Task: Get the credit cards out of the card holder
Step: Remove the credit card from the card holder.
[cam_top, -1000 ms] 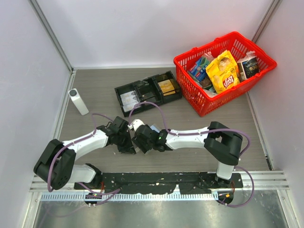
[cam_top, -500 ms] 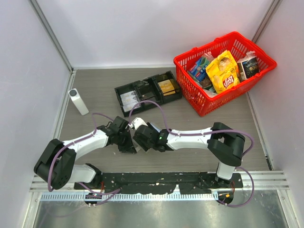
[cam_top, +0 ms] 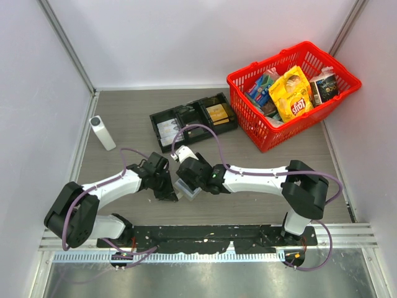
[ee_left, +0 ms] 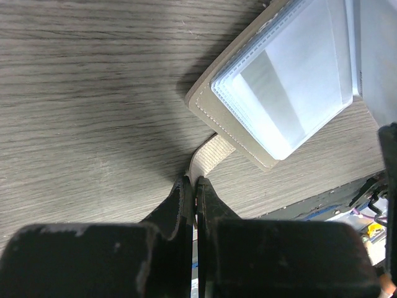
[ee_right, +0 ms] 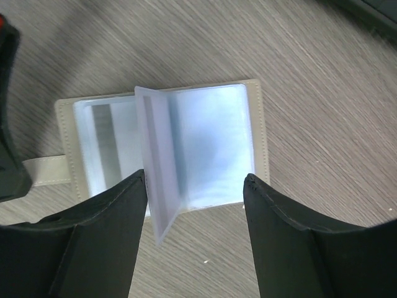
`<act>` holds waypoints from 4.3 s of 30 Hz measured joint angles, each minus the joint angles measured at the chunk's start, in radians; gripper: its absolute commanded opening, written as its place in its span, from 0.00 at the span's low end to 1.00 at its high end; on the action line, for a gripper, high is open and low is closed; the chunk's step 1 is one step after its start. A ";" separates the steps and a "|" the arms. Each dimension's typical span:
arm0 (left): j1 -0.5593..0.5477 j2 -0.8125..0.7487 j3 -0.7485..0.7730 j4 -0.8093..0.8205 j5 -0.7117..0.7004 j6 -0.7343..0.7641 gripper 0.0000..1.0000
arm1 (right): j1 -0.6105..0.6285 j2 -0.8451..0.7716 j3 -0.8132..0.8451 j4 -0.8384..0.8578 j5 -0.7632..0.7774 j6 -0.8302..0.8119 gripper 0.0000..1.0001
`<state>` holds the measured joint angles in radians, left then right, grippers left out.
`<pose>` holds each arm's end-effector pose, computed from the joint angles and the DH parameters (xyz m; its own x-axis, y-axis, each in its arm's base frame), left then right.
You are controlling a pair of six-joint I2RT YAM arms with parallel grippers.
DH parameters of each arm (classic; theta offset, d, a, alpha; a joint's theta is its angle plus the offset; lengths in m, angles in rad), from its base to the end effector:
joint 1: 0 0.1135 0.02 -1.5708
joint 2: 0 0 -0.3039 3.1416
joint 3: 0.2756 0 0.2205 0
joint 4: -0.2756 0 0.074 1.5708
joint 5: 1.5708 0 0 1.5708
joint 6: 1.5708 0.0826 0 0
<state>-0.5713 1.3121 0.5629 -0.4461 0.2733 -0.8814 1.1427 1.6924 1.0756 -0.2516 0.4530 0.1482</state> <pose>0.1518 -0.1241 0.1639 -0.9638 -0.2637 -0.0395 -0.2197 0.8693 -0.4427 0.1825 0.3129 0.2282 -0.4169 -0.5937 -0.6883 -0.6461 0.7261 -0.2350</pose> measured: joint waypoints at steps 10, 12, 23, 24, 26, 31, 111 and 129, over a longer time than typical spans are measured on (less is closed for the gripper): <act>-0.001 -0.029 -0.009 -0.045 -0.019 0.000 0.00 | -0.128 0.018 0.024 -0.080 0.051 0.034 0.68; -0.003 -0.033 -0.009 -0.052 -0.030 -0.001 0.01 | -0.149 0.018 0.024 -0.088 0.049 0.039 0.67; 0.048 0.058 0.126 -0.129 -0.164 0.077 0.15 | -0.185 -0.039 -0.023 0.009 -0.185 0.112 0.33; 0.054 0.074 0.158 -0.142 -0.182 0.087 0.17 | -0.200 -0.048 -0.038 0.032 -0.216 0.123 0.33; 0.058 0.095 0.211 -0.153 -0.203 0.105 0.23 | -0.224 -0.054 -0.061 0.066 -0.256 0.142 0.30; 0.061 0.110 0.335 -0.182 -0.256 0.133 0.42 | -0.283 -0.058 -0.136 0.127 -0.346 0.190 0.24; 0.004 0.229 0.022 0.591 0.143 -0.182 0.00 | -0.363 -0.082 -0.333 0.333 -0.507 0.251 0.12; 0.012 0.156 -0.014 0.576 0.139 -0.190 0.00 | -0.366 -0.082 -0.334 0.333 -0.516 0.251 0.12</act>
<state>-0.5594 1.4677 0.5488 0.1295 0.4126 -1.0710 0.7769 1.6100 0.7418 0.0814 -0.0628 0.3992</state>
